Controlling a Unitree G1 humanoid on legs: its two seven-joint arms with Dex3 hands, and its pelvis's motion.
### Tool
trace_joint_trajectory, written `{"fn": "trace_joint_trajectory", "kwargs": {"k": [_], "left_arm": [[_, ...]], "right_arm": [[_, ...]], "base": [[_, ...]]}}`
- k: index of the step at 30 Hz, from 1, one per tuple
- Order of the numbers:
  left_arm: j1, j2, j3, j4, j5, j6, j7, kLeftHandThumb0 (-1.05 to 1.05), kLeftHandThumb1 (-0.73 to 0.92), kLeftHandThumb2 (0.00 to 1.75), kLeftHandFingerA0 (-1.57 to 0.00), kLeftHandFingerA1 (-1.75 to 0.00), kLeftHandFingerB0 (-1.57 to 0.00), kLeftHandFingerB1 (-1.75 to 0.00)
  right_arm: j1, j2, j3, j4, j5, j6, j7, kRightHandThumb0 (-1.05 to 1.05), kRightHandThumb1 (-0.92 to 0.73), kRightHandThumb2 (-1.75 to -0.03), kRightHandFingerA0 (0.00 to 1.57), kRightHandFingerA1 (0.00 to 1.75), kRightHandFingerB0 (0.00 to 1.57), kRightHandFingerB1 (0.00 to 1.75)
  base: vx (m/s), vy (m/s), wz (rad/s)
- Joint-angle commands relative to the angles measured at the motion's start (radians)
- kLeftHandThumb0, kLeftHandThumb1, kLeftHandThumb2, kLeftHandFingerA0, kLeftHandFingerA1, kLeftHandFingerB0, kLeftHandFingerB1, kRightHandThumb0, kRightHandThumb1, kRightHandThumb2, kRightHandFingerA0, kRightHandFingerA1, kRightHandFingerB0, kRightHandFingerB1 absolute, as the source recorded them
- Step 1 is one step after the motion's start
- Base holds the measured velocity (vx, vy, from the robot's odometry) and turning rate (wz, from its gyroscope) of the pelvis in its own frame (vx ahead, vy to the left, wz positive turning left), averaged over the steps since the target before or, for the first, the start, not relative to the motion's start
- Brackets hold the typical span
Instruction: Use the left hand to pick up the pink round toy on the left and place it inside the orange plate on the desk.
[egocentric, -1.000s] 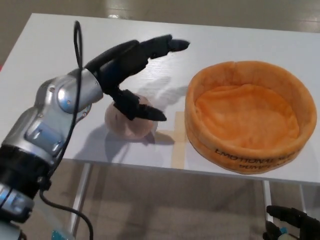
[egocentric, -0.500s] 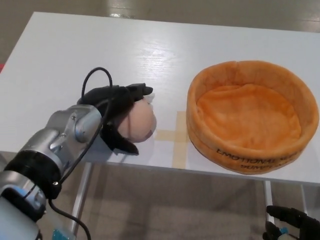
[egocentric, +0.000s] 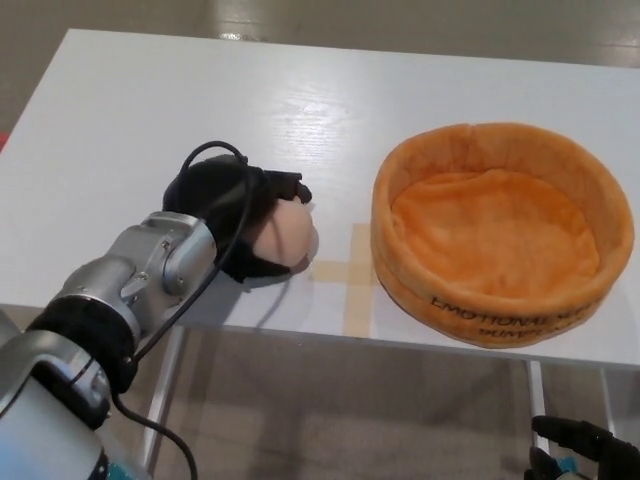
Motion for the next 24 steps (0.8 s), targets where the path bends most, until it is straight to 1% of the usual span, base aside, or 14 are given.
{"fn": "trace_joint_trajectory", "kwargs": {"k": [1, 4, 5, 8, 9, 10, 11, 13, 15, 16, 17, 22, 23, 24], "left_arm": [[0.013, -0.005, 0.02, 0.034, 0.044, -0.074, 0.101, -0.31, 0.85, 0.68, -0.71, -1.39, -0.7, -0.49], [-0.003, -0.004, 0.035, 0.042, 0.056, -0.08, 0.115, -0.3, 0.84, 0.64, -0.7, -1.4, -0.75, -0.52], [-0.013, 0.002, 0.05, 0.038, 0.045, -0.094, 0.115, -0.28, 0.79, 0.66, -0.74, -1.6, -0.79, -0.65], [-0.039, 0.017, 0.083, 0.028, 0.035, -0.127, 0.11, -0.26, 0.8, 0.66, -0.74, -1.62, -0.8, -0.68], [-0.054, 0.026, 0.09, 0.018, 0.041, -0.131, 0.123, -0.24, 0.78, 0.61, -0.69, -1.65, -0.7, -0.97], [-0.073, 0.035, 0.098, 0.006, 0.05, -0.136, 0.139, -0.24, 0.78, 0.61, -0.69, -1.65, -0.7, -0.97], [-0.095, 0.047, 0.108, -0.008, 0.053, -0.148, 0.145, -0.25, 0.8, 0.62, -0.71, -1.7, -0.79, -0.6], [-0.103, 0.05, 0.114, -0.013, 0.056, -0.155, 0.147, -0.25, 0.8, 0.62, -0.71, -1.7, -0.79, -0.6], [-0.146, 0.062, 0.144, -0.035, 0.045, -0.19, 0.136, -0.25, 0.8, 0.62, -0.73, -1.71, -0.69, -1.12], [-0.154, 0.063, 0.151, -0.041, 0.042, -0.198, 0.136, -0.25, 0.8, 0.62, -0.73, -1.71, -0.69, -1.12], [-0.171, 0.061, 0.163, -0.066, 0.036, -0.203, 0.134, -0.32, 0.72, 0.63, -0.77, -1.65, -0.83, -0.65], [-0.206, 0.037, 0.179, -0.138, 0.057, -0.184, 0.114, -0.32, 0.72, 0.66, -0.82, -1.6, -0.89, -0.62], [-0.213, 0.014, 0.177, -0.149, 0.06, -0.182, 0.112, -0.28, 0.7, 0.63, -0.8, -1.64, -0.83, -0.86], [-0.217, 0.001, 0.177, -0.152, 0.059, -0.183, 0.11, -0.28, 0.7, 0.63, -0.8, -1.64, -0.83, -0.86]], "right_arm": [[0.011, 0.004, 0.001, 0.008, 0.003, -0.008, -0.001, -0.26, -0.61, -0.57, 0.74, 0.63, 0.66, 0.55], [0.011, 0.006, -0.001, 0.01, 0.007, -0.008, 0.001, -0.27, -0.61, -0.57, 0.75, 0.65, 0.66, 0.55], [0.011, 0.007, -0.002, 0.009, 0.009, -0.008, 0.001, -0.26, -0.61, -0.57, 0.76, 0.65, 0.66, 0.56], [0.011, 0.009, -0.004, 0.009, 0.011, -0.008, 0.001, -0.25, -0.62, -0.57, 0.77, 0.66, 0.66, 0.56], [0.011, 0.008, -0.003, 0.01, 0.01, -0.005, -0.002, -0.26, -0.62, -0.58, 0.76, 0.64, 0.66, 0.55], [0.01, 0.007, -0.002, 0.01, 0.007, -0.002, -0.006, -0.26, -0.62, -0.58, 0.76, 0.64, 0.66, 0.55], [0.01, 0.008, -0.007, 0.01, 0.013, -0.006, 0.0, -0.24, -0.62, -0.57, 0.76, 0.66, 0.67, 0.57], [0.01, 0.008, -0.01, 0.01, 0.016, -0.007, 0.003, -0.24, -0.62, -0.57, 0.76, 0.66, 0.67, 0.57], [0.007, 0.008, -0.006, 0.011, 0.01, -0.005, 0.0, -0.24, -0.62, -0.57, 0.75, 0.65, 0.67, 0.57], [0.006, 0.008, -0.005, 0.01, 0.009, -0.005, -0.002, -0.24, -0.62, -0.57, 0.75, 0.65, 0.67, 0.57], [0.004, 0.008, -0.004, 0.01, 0.007, -0.002, -0.004, -0.26, -0.62, -0.57, 0.75, 0.64, 0.68, 0.56], [0.001, 0.007, 0.002, 0.011, 0.001, -0.005, -0.008, -0.26, -0.62, -0.58, 0.76, 0.64, 0.68, 0.57], [0.001, 0.008, 0.003, 0.01, 0.002, -0.006, -0.006, -0.25, -0.63, -0.58, 0.75, 0.64, 0.66, 0.56], [0.001, 0.008, 0.003, 0.01, 0.003, -0.005, -0.003, -0.25, -0.63, -0.58, 0.75, 0.64, 0.66, 0.56]], "base": [[0.0, 0.0, 0.0], [0.0, 0.0, 0.0], [0.0, 0.0, 0.0], [0.0, 0.0, 0.0], [0.0, 0.0, 0.0], [0.0, 0.0, 0.0], [0.0, 0.0, 0.0], [0.0, 0.0, 0.0], [0.0, 0.0, 0.0], [0.0, 0.0, 0.0], [0.0, 0.0, 0.0], [0.0, 0.0, 0.0], [0.0, 0.0, 0.0], [0.0, 0.0, 0.0]]}}
